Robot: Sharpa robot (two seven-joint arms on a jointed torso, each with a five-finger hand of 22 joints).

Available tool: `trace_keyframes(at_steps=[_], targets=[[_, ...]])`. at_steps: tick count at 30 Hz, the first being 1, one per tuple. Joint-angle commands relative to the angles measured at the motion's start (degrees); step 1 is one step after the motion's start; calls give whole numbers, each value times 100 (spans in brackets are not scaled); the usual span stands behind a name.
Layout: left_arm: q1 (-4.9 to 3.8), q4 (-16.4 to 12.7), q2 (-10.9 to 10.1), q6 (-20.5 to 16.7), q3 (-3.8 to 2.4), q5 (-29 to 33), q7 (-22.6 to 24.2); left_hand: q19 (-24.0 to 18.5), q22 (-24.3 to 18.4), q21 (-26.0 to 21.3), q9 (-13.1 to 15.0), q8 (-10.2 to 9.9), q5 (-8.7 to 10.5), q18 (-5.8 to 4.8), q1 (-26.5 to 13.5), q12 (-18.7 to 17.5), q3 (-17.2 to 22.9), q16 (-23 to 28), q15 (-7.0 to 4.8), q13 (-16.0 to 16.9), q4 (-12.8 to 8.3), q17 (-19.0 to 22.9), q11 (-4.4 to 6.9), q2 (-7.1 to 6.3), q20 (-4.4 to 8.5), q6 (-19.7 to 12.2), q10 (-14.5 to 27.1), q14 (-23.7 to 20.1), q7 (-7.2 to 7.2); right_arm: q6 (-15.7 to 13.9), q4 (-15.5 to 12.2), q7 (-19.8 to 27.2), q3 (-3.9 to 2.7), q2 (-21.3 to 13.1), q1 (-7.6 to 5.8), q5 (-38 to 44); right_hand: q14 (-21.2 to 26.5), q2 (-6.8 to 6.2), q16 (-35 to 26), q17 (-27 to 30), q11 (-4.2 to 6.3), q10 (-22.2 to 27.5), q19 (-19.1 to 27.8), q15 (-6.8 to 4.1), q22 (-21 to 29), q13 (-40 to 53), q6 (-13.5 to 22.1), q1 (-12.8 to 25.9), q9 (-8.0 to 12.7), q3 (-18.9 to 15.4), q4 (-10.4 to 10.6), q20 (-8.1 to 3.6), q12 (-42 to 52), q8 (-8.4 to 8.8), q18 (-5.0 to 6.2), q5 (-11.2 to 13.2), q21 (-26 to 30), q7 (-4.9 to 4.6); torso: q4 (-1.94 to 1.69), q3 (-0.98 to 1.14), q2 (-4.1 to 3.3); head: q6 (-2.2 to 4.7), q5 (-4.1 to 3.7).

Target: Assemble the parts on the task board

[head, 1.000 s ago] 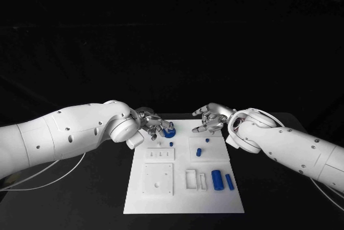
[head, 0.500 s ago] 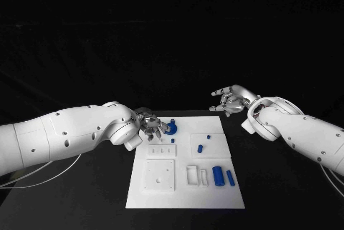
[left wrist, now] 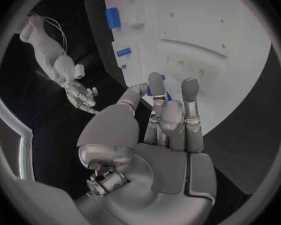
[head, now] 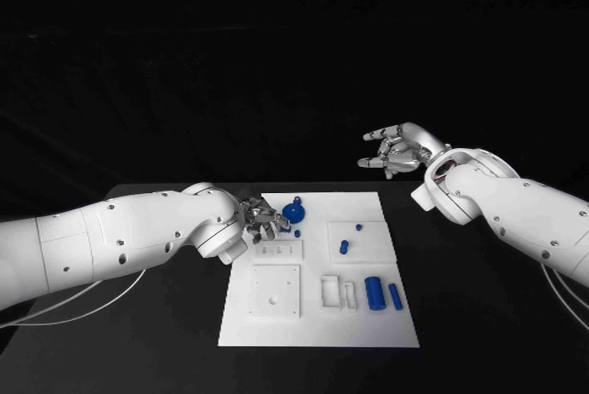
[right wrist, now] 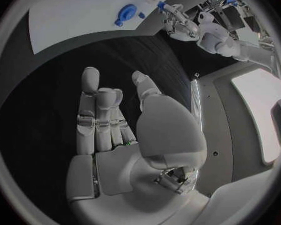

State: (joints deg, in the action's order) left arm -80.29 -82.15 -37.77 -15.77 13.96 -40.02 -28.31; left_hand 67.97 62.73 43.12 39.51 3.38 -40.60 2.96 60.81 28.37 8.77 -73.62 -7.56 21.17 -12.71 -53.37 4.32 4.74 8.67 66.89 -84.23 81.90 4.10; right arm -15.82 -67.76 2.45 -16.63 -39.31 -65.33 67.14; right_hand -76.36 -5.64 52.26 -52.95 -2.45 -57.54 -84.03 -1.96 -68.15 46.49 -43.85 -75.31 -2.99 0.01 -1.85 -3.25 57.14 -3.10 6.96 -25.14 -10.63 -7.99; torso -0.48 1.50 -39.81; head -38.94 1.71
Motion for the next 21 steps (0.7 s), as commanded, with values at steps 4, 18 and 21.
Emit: trace_keyframes(at_steps=[4, 18, 21], targets=[[90, 14, 51, -80, -4, -305, -236, 124, 240, -107, 1074, 37, -17, -104, 26, 132, 114, -99, -17, 88, -155, -91, 60, 77, 10, 631, -248, 91, -544, -67, 2, 90, -9, 47, -20, -60, 6, 26, 1, 12, 40, 6, -154, -13, -7, -7, -59, 55, -8, -1, -36, 12, 40, 4, 99, -57, 18, -5, 9, 1, -9, -50, 2], [223, 99, 75, 77, -5, -413, -284, 237, 610, -382, 1211, 43, -7, -111, 13, 255, 80, -187, -20, 120, -119, -118, 38, 66, 7, 732, -254, 92, -568, -41, 6, 9, -14, 59, -35, -18, 10, 30, -7, 23, 41, 13, -153, -12, -6, -15, -82, 75, -10, 30, -57, 14, 41, 3, 98, -90, 32, -3, 2, -1, -3, -137, -10], [228, 100, 71, 131, -5, -437, -293, 262, 698, -447, 1276, 43, -6, -111, 12, 291, 76, -206, -19, 111, -110, -130, 33, 63, 3, 750, -254, 93, -573, -41, 12, 1, -14, 57, -36, -14, 12, 30, -11, 27, 41, 16, -152, -12, -5, -19, -83, 75, -10, 44, -66, 14, 39, 3, 98, -106, 39, -4, 2, 0, 0, -153, -10]])
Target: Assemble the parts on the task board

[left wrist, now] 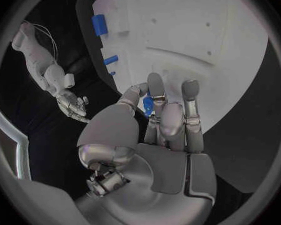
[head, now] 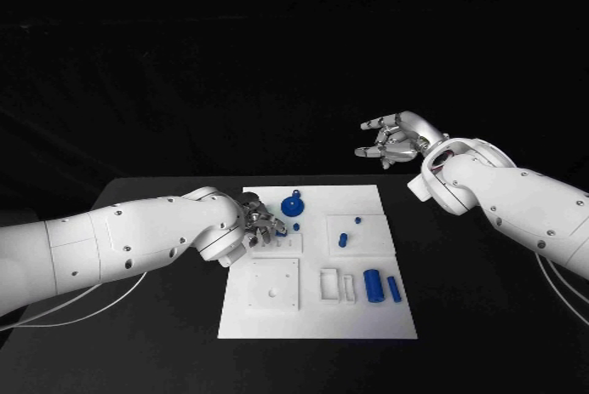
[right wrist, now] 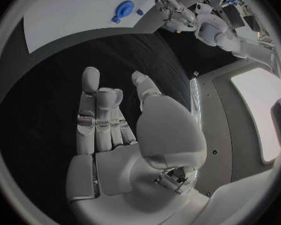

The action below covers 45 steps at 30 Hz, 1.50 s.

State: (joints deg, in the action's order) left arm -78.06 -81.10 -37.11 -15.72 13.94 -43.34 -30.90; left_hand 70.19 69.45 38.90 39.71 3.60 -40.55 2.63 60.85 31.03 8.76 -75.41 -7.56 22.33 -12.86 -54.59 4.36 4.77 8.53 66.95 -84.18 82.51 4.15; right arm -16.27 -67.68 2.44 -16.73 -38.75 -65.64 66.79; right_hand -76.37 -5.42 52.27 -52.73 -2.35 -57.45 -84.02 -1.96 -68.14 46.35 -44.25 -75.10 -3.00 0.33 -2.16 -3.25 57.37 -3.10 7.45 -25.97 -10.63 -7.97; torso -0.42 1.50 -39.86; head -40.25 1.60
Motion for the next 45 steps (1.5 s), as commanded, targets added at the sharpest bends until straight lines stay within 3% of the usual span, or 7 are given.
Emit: trace_keyframes(at_steps=[1, 7, 14, 23, 45], targets=[[6, -5, 5, 141, -4, -112, -37, 41, 31, -29, 1261, 20, -12, -78, 8, 29, 76, -31, -19, -4, -95, -11, 28, 60, 16, 745, -259, 33, -579, 5, 6, -1, -4, 0, -5, 22, 12, 6, -12, 7, 32, 8, -153, -12, -6, -7, -41, 55, -9, 18, -39, 13, 16, 3, 48, -35, 40, -6, -3, -1, 6, -28, 1], [10, 20, 1, 227, -4, -146, -48, 61, 90, -77, 1326, 18, -27, -78, 6, 49, 76, -38, -20, -12, -93, -12, 24, 60, 15, 767, -258, 31, -584, 18, 32, -20, -4, -5, -6, 29, 14, 0, -17, 13, 33, 9, -154, -12, -3, -12, -40, 66, -9, 36, -46, 13, 14, 3, 47, -59, 49, -7, -5, -3, 6, -41, 16], [13, 10, -30, 420, -4, -200, -71, 101, 221, -161, 1445, 19, -222, -73, -110, 100, 185, -83, -19, -23, -220, -67, 28, 57, 13, 799, -260, 39, -593, 28, 70, -36, -4, -12, -6, 31, 25, -12, -54, 46, 30, 21, -147, -9, 27, -32, -20, 74, -8, 59, -42, 18, -3, 4, 45, -75, 88, -8, -5, -2, 7, -69, 32], [20, 6, -57, 557, -4, -323, -93, 117, 277, -206, 1479, 18, -214, -68, -124, 123, 184, -99, -11, -29, -238, -86, 26, 53, 2, 816, -261, 39, -597, 36, 93, -46, -4, -14, -6, 32, 25, -17, -65, 57, 31, 20, -152, -9, 40, -36, -21, 75, -8, 62, -40, 17, -3, 4, 43, -90, 101, -8, -2, -5, 8, -129, 33], [96, 95, 7, 629, -4, -565, -93, 152, 367, -296, 1518, 17, -156, -61, -119, 134, 161, -96, -7, -51, -224, -83, 25, 63, -8, 826, -261, 39, -601, 80, 106, -76, -4, -2, -6, 33, 20, -13, -68, 72, 34, 21, -166, -11, 68, -46, -87, 82, -12, 60, -35, 15, 3, 0, 40, -97, 123, -4, -7, 1, 6, -122, 48]])
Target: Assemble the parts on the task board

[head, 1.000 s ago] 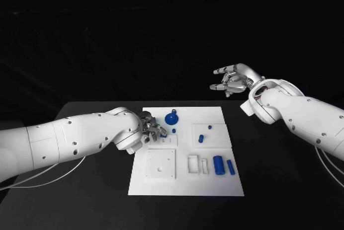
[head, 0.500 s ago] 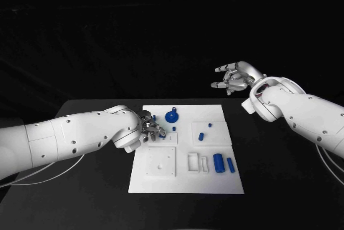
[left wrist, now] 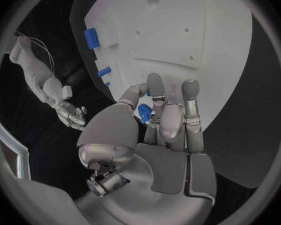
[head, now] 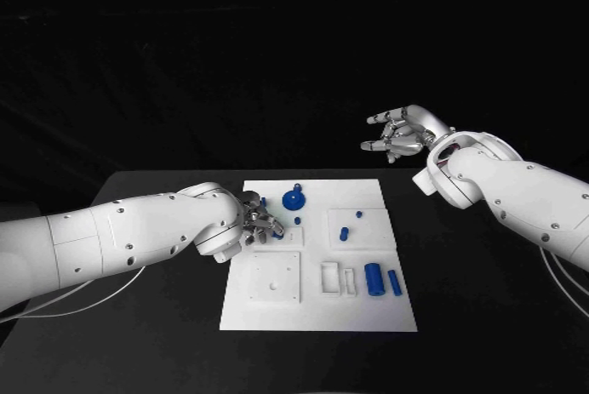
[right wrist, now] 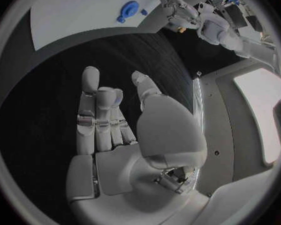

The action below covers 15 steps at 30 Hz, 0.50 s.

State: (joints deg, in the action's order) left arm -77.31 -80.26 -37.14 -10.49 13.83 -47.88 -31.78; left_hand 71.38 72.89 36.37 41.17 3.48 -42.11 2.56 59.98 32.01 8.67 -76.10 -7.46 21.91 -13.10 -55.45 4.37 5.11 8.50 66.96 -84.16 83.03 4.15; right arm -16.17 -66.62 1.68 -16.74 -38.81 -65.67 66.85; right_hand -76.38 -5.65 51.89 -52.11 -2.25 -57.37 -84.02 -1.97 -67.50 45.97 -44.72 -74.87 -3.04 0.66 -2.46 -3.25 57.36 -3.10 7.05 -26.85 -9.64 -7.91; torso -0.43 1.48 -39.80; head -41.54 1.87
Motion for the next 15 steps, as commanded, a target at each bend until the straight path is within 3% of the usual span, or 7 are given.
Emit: trace_keyframes(at_steps=[1, 15], targets=[[22, 14, 10, 114, 7, -113, -6, 45, 48, -73, 1378, 27, -3, -53, -24, 35, 171, -20, -17, -16, -198, 12, 24, 33, -6, 822, -263, -12, -601, 73, 0, -2, -4, 4, -4, 27, 21, 11, -31, 9, 23, 13, -166, -11, 5, -8, -40, 59, -7, 28, -5, 15, 5, 0, 80, -8, 24, -10, -6, 2, 1, 12, 18], [30, 30, 12, 217, 7, -121, -35, 62, 89, -112, 1386, 28, -1, -54, -22, 36, 177, -20, -16, -21, -202, 13, 24, 33, -7, 823, -263, -11, -601, 105, 10, -14, -3, 5, -3, 28, 21, 11, -31, 9, 23, 13, -166, -11, 5, -8, -40, 59, -7, 28, -5, 15, 5, 0, 80, -8, 24, -10, -5, 1, -1, -9, -2]])
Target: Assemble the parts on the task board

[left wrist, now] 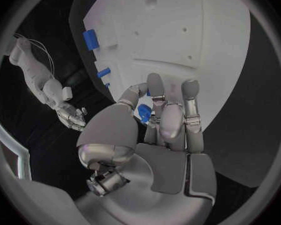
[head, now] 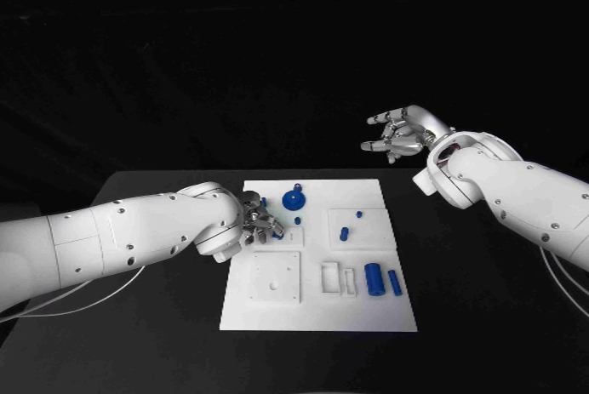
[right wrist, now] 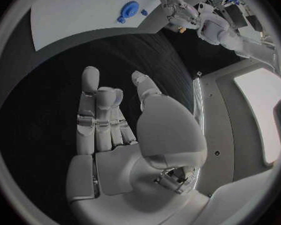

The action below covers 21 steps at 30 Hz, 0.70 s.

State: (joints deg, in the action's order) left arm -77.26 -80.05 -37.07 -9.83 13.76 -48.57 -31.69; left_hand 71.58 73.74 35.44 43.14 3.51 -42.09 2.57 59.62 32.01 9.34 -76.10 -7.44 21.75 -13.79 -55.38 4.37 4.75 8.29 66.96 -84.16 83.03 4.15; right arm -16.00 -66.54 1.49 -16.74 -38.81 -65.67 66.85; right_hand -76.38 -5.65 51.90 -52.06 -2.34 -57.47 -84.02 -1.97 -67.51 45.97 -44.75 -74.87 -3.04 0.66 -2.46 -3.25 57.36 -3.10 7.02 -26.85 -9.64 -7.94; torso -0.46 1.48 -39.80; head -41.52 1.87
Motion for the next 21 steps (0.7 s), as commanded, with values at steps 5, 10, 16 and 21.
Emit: trace_keyframes(at_steps=[5, 10, 16, 21], targets=[[25, 7, -4, 208, 14, -57, -64, 49, 30, -44, 1199, 25, -7, -56, 17, 39, 116, -22, -17, -7, -139, 3, 24, 67, 13, 824, -263, -12, -601, 98, 18, 4, -3, 13, -3, 28, 24, 23, -30, 9, 33, 28, -167, -11, 13, -11, -58, 66, -9, 19, -13, 14, 9, -1, 80, -20, 29, -6, -4, 0, -1, -18, 2], [26, 6, -8, 232, 14, -70, -74, 49, 30, -44, 1199, 25, -7, -56, 17, 39, 116, -22, -17, -7, -139, 3, 24, 67, 13, 824, -263, -12, -601, 104, 27, 7, -3, 18, -3, 28, 24, 25, -30, 11, 34, 28, -168, -11, 15, -12, -72, 65, -10, 18, -20, 14, 9, -1, 80, -20, 30, -5, -3, 0, 0, -22, 11], [26, 6, -6, 269, 14, -74, -83, 64, 70, -79, 1210, 26, -11, -56, 15, 42, 126, -24, -17, -12, -146, -1, 24, 68, 13, 826, -263, -11, -601, 107, 37, 8, -3, 23, -2, 28, 24, 25, -30, 11, 34, 28, -168, -11, 15, -12, -72, 65, -10, 18, -20, 14, 9, -1, 80, -20, 30, -5, 0, 0, -1, -30, 12], [27, 12, -2, 289, 14, -75, -92, 77, 103, -106, 1219, 25, -12, -57, 6, 48, 135, -28, -16, -13, -148, -7, 24, 76, 12, 827, -263, -10, -601, 109, 46, 9, -3, 32, -2, 29, 22, 34, -29, 13, 36, 24, -170, -12, 14, -12, -95, 69, -11, 15, -39, 13, 11, -3, 80, -25, 27, -3, -1, 2, -2, -32, 11]])
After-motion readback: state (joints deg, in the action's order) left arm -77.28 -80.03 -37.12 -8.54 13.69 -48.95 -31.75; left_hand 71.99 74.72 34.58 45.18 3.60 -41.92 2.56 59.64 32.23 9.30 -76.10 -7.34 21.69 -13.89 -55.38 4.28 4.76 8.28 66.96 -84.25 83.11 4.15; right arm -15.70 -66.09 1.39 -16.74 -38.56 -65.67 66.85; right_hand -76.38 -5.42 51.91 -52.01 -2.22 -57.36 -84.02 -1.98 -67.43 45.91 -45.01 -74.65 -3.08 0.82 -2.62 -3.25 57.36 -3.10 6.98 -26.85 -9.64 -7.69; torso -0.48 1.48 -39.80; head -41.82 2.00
